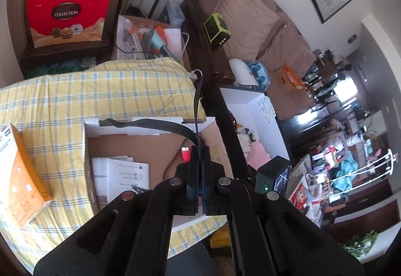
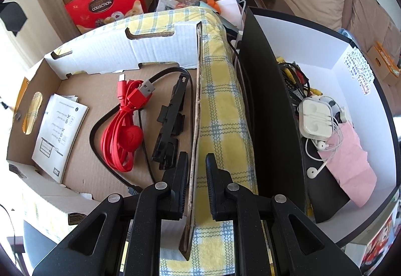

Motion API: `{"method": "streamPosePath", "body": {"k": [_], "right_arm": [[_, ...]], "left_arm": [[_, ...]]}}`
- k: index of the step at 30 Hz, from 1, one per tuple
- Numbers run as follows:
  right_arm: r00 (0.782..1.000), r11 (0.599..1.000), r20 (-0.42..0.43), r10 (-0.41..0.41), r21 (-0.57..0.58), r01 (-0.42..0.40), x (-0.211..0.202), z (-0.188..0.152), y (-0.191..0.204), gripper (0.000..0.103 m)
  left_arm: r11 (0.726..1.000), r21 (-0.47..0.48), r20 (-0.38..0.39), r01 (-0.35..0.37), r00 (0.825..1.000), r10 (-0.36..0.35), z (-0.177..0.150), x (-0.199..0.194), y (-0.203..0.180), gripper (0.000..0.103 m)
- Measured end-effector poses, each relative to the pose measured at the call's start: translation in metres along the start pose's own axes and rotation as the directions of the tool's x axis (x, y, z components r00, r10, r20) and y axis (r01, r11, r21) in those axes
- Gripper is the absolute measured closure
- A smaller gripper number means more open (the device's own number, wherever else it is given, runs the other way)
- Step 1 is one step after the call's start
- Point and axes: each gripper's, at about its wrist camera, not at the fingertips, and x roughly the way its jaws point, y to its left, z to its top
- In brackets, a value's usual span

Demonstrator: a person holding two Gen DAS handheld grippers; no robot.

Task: Organize objects
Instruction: 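Carry the black strap into the box and release it beside the red cable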

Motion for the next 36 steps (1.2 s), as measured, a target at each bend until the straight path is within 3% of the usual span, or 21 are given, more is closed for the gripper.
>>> {"method": "streamPosePath", "body": {"k": [11, 17, 26, 31, 36], "right_arm": [[1.000, 1.000, -0.001, 0.007, 0.010, -0.007, 0.000, -0.001, -0.004, 0.088], [1.000, 1.000, 0.000, 0.012, 0.017, -0.012, 0.000, -0.001, -0.006, 0.088], [1.000, 1.000, 0.004, 0.018, 0.022, -0.019, -0.002, -0.003, -0.008, 0.088], [1.000, 0.999, 0.006, 0.021, 0.027, -0.021, -0.003, -0.003, -0.008, 0.088], [1.000, 0.999, 0.006, 0.020, 0.027, -0.021, -0.003, -0.004, -0.008, 0.088]], "left_arm": [[0.994, -0.061, -0.105, 0.094, 0.989, -0.100, -0.004, 0.070, -0.024, 0.102], [0.991, -0.096, -0.135, 0.096, 0.985, -0.109, -0.011, 0.096, -0.035, 0.102], [0.978, -0.150, -0.152, 0.145, 0.974, -0.168, -0.019, 0.106, -0.045, 0.102], [0.958, -0.222, -0.164, 0.184, 0.961, -0.223, -0.019, 0.113, -0.042, 0.102], [0.943, -0.291, -0.202, 0.163, 0.953, -0.227, -0.019, 0.137, -0.020, 0.102]]}}
